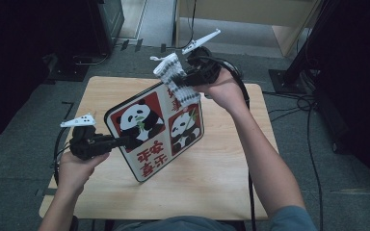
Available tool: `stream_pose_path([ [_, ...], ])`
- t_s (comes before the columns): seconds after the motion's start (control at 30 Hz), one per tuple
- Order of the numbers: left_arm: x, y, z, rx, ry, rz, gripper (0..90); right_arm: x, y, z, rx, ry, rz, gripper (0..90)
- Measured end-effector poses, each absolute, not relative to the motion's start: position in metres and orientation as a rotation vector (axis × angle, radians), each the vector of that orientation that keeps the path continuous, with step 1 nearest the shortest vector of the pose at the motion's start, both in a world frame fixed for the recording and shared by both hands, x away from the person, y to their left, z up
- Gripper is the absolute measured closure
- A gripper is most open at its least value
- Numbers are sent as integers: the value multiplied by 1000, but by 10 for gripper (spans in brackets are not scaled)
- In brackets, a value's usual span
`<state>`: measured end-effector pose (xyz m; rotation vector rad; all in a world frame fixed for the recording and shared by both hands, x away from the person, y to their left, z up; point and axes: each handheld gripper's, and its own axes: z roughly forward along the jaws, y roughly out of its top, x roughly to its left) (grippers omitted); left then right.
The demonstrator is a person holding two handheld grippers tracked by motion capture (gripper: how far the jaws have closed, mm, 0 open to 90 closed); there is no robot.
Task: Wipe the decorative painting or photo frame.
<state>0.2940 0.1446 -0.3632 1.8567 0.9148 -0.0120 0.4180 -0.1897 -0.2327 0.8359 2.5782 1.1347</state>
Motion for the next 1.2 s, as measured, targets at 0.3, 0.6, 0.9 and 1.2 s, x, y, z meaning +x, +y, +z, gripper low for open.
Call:
stream_pose_path([
  [0.3, 294, 145, -363, 1852, 916, -19, 778, 415, -195, -245, 849, 2602, 1115, 775],
  [0.6, 295, 145, -363, 1850, 920, -24, 776, 414, -200, -259, 870, 2629, 1100, 774],
  [0.9, 295, 145, -364, 1848, 921, -27, 774, 413, -204, -271, 888, 2646, 1097, 774],
  [1.2, 296, 146, -364, 1841, 924, -38, 770, 412, -208, -279, 910, 2658, 1095, 773],
])
